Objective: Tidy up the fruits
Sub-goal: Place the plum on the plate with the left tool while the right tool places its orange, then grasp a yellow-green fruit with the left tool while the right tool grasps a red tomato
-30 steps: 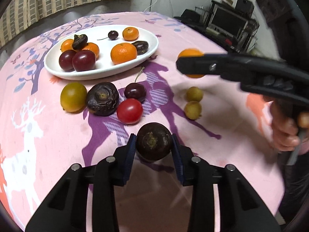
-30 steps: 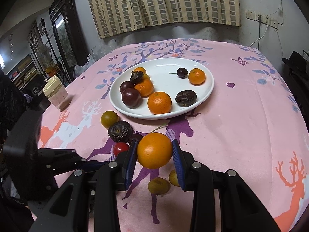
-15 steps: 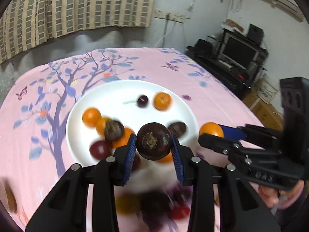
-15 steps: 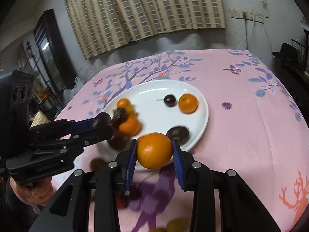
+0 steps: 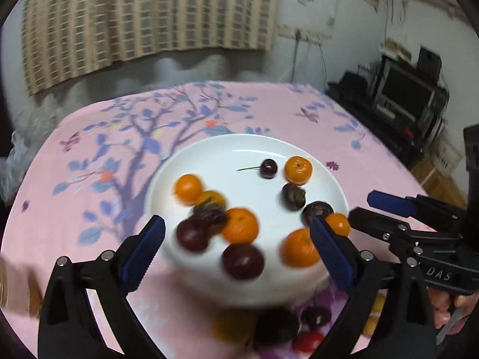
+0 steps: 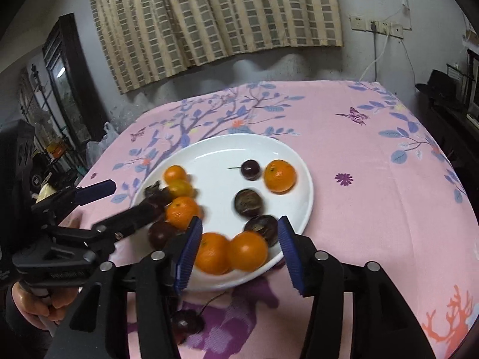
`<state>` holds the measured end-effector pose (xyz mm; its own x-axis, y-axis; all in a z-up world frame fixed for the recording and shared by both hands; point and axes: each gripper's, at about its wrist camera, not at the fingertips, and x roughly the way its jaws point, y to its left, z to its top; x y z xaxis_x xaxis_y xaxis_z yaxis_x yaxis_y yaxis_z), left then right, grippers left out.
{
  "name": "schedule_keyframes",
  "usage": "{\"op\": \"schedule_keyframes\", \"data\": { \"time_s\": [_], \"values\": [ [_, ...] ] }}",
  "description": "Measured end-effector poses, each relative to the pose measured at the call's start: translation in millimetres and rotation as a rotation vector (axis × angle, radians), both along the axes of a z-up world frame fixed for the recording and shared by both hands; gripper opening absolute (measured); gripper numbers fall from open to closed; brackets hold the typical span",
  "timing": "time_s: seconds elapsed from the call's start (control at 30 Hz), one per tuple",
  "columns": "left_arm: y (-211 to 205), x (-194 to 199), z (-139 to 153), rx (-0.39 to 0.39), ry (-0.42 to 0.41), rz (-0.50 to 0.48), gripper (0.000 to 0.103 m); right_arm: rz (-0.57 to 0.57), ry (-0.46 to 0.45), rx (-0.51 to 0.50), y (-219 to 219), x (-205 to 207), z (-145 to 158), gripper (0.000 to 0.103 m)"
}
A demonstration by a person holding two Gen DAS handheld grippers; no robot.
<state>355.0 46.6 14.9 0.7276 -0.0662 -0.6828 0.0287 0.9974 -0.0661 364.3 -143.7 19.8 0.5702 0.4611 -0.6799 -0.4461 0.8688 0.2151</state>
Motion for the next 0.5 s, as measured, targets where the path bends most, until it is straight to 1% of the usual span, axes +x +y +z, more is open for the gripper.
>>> {"op": "schedule_keyframes", "data": {
  "time_s": [0.07, 0.13, 0.17, 0.23, 0.3, 0.37, 0.5],
  "values": [
    [14.3, -23.2, 2.0, -0.003, -0.011, 0.037, 0.096, 0.001, -0.017, -0.044, 7.5, -18.4, 0.9, 0.055],
    [27.9, -43.4, -0.5, -0.001, -0.023, 0.091, 0.096, -0.059, -0.038, -0.078, 12.8, -40.6, -4.0, 0.055],
    [35.7, -54.8, -4.6, -0.01, -0.029, 0.123, 0.097, -0.08, -0.037, -0.077, 13.8, -49.3, -7.6, 0.056],
    [49.0, -70.9, -15.5, -0.035, -0.025, 0.177, 0.097, -0.105, 0.002, -0.059, 17.0, -65.6, -19.8, 0.056],
    [61.5, -77.9, -29.6, -0.062, 0.018, 0.21, 0.097, -0.095, 0.054, -0.048, 23.2, -78.3, -30.6, 0.056],
    [70.3, -79.5, -34.5, -0.075, 0.048, 0.231, 0.097, -0.073, 0.079, -0.046, 29.2, -86.8, -36.5, 0.056],
    [79.6, -85.5, -33.6, -0.096, 0.042, 0.261, 0.097, -0.043, 0.086, -0.084, 39.3, -95.4, -46.2, 0.056]
  ]
}}
